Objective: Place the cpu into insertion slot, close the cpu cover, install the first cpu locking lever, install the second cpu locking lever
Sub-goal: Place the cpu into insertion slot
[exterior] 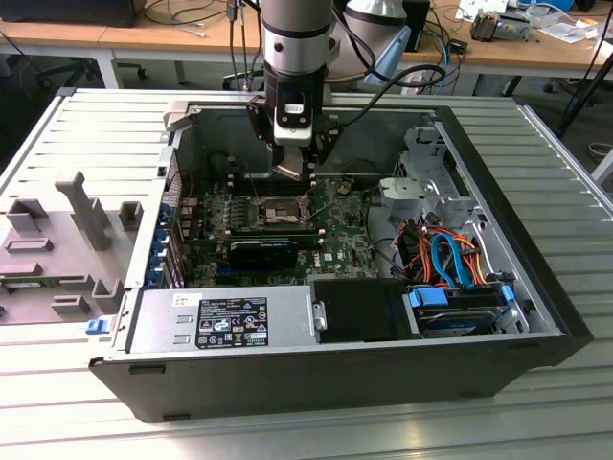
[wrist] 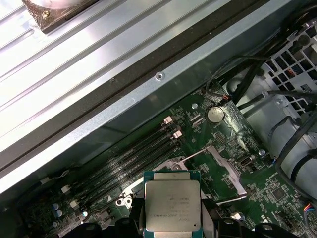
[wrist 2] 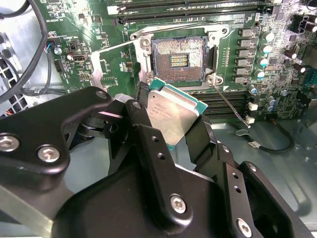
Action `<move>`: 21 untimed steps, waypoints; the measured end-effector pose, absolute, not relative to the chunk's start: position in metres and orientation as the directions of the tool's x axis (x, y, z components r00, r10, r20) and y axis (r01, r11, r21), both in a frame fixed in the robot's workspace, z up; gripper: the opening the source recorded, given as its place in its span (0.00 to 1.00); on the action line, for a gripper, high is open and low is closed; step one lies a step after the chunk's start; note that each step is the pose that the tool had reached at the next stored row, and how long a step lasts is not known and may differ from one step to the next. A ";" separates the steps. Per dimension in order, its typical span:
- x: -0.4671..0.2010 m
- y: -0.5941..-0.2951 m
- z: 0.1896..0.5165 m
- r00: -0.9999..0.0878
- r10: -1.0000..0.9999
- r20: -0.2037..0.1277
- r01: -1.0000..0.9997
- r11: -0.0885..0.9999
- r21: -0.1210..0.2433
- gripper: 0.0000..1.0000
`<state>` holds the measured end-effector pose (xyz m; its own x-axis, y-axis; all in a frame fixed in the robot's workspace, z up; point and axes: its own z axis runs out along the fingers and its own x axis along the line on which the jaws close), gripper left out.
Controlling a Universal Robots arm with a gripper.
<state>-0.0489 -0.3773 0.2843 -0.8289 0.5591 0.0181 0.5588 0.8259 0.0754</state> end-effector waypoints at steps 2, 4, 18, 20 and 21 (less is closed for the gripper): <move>-0.049 -0.377 0.284 -0.828 0.560 0.018 0.560 0.825 0.075 0.54; -0.049 -0.377 0.284 -0.827 0.562 0.018 0.562 0.824 0.075 0.54; -0.049 -0.377 0.284 -0.818 0.575 0.018 0.575 0.815 0.075 0.54; -0.049 -0.377 0.284 -0.817 0.577 0.018 0.577 0.814 0.075 0.54; -0.049 -0.377 0.284 -0.816 0.578 0.018 0.577 0.813 0.075 0.54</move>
